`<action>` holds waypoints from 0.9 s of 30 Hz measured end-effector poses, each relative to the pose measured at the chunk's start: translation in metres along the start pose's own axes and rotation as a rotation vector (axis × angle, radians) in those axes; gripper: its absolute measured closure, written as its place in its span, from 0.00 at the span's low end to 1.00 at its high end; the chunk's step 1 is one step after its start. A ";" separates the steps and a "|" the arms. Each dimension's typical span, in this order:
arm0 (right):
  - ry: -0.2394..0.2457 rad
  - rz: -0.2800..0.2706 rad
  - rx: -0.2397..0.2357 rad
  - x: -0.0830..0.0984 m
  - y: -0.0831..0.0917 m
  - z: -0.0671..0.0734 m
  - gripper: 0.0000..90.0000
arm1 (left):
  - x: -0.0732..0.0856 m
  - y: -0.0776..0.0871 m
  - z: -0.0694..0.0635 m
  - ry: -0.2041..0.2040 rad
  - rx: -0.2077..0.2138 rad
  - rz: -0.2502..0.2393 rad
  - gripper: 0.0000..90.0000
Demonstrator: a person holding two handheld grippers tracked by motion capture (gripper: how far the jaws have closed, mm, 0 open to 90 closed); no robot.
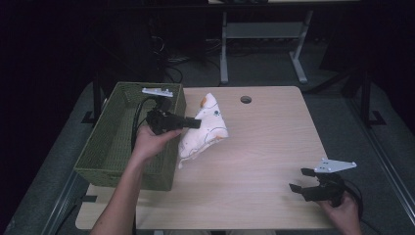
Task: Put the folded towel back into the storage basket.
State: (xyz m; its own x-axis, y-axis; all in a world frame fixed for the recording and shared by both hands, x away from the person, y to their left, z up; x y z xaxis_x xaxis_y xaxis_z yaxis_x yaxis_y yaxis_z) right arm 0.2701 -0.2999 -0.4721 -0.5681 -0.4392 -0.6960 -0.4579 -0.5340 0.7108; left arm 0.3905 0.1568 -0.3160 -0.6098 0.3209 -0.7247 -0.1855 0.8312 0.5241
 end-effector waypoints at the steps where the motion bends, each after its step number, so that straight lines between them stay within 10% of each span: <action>1: 0.000 0.000 0.000 0.000 0.000 0.000 0.23 | 0.000 0.000 0.000 0.000 0.000 0.000 0.89; 27: -0.009 0.006 0.006 0.000 -0.001 -0.002 0.23 | 0.008 0.051 0.025 0.040 -0.043 -0.071 0.89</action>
State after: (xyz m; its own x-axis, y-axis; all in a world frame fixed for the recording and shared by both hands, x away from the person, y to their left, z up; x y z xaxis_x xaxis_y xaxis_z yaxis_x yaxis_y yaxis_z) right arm 0.2713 -0.3010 -0.4729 -0.5772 -0.4358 -0.6906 -0.4586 -0.5267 0.7157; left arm 0.3957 0.2133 -0.3063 -0.6239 0.2431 -0.7428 -0.2617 0.8306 0.4916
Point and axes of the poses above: each handheld gripper's, and its own axes: y roughly backward along the jaws, x roughly out of its underside, z roughly to its left, the point moved 2 cm from there along -y, roughly forward along the jaws, and after that the axes turned 4 degrees about z, right-handed, at the moved point
